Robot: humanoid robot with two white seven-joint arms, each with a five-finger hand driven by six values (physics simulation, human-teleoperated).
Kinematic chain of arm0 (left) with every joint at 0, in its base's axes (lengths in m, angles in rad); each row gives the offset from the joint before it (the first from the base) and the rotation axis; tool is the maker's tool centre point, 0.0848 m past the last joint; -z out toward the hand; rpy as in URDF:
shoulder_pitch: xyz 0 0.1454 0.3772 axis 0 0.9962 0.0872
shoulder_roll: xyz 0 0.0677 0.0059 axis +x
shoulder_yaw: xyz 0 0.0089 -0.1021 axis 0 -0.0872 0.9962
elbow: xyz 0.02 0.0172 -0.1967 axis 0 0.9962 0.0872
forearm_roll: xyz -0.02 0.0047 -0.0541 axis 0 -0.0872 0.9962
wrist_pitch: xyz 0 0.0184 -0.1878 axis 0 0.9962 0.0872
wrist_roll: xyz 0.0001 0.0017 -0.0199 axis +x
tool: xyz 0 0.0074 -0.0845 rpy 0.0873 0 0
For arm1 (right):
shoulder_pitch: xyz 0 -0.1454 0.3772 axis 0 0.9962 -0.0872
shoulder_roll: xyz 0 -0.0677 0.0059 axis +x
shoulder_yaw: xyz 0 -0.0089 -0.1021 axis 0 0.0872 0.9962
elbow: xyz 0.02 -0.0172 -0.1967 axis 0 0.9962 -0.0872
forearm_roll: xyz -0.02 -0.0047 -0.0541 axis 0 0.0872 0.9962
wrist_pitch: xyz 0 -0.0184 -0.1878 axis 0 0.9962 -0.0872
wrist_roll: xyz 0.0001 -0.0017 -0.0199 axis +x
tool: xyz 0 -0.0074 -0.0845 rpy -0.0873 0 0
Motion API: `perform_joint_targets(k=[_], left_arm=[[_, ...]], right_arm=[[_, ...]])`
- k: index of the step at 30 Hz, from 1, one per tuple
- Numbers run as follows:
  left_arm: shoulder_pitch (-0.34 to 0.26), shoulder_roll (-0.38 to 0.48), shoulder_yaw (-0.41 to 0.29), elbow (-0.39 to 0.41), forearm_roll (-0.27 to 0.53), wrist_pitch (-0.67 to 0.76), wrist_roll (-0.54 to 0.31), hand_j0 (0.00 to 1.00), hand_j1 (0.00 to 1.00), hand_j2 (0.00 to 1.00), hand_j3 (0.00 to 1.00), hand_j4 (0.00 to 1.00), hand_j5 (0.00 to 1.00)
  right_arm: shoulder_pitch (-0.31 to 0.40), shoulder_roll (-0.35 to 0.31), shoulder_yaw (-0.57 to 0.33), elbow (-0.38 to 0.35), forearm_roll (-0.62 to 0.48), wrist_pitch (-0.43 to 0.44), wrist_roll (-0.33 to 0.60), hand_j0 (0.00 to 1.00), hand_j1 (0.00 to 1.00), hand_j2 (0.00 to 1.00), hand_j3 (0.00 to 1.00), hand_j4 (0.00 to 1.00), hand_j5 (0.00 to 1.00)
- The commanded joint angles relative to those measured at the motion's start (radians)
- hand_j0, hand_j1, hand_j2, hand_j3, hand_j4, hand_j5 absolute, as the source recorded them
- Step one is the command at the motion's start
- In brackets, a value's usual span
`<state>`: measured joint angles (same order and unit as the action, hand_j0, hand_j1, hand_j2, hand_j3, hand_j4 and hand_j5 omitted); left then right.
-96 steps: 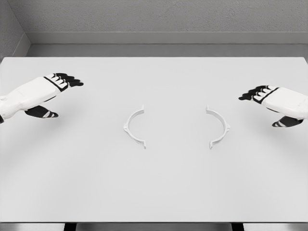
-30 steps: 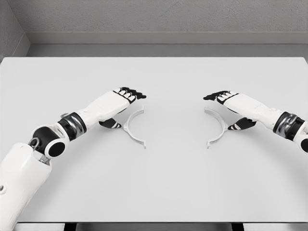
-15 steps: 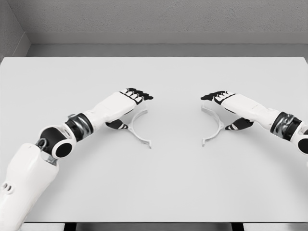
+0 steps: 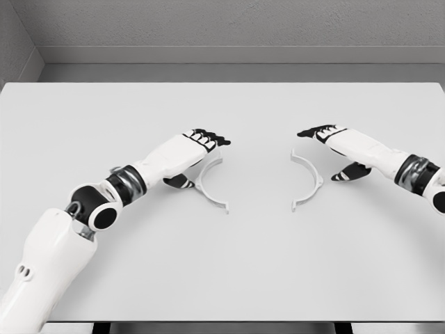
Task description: Assemble PVC drainage pipe clamps
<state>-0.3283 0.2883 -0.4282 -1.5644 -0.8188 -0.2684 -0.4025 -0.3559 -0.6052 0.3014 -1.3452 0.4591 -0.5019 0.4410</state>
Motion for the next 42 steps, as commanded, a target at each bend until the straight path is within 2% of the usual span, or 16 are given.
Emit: perform_joint_targets(k=[1,5,17,35,37,42], left_arm=[[0.0,-0.004,-0.001,0.0,0.003,0.006,0.001,1.0,1.0,1.0,1.0,1.0,1.0],[-0.003,-0.032,-0.001,0.0,-0.025,0.018,0.001,1.0,1.0,1.0,1.0,1.0,1.0],[-0.006,-0.064,-0.003,0.006,-0.033,0.018,0.001,1.0,1.0,1.0,1.0,1.0,1.0],[-0.014,-0.066,0.008,0.012,-0.03,0.018,0.001,1.0,1.0,1.0,1.0,1.0,1.0],[-0.015,-0.064,0.011,0.012,-0.03,0.018,0.001,1.0,1.0,1.0,1.0,1.0,1.0],[-0.017,-0.06,0.014,0.012,-0.028,0.017,0.001,1.0,1.0,1.0,1.0,1.0,1.0]], right_arm=[[0.0,0.005,0.001,0.009,-0.005,0.002,-0.001,1.0,1.0,1.0,1.0,1.0,1.0],[-0.005,0.008,0.001,0.017,0.01,0.002,-0.001,1.0,1.0,1.0,1.0,1.0,1.0],[-0.005,0.027,0.002,0.028,0.01,0.003,0.001,1.0,1.0,1.0,1.0,1.0,1.0],[-0.015,0.012,0.001,0.012,0.003,0.002,0.007,1.0,1.0,1.0,1.0,1.0,1.0],[-0.014,0.002,0.002,-0.012,0.001,0.002,0.007,1.0,1.0,1.0,1.0,1.0,1.0],[-0.012,-0.001,0.028,-0.022,-0.002,0.002,0.007,1.0,1.0,1.0,1.0,1.0,1.0]])
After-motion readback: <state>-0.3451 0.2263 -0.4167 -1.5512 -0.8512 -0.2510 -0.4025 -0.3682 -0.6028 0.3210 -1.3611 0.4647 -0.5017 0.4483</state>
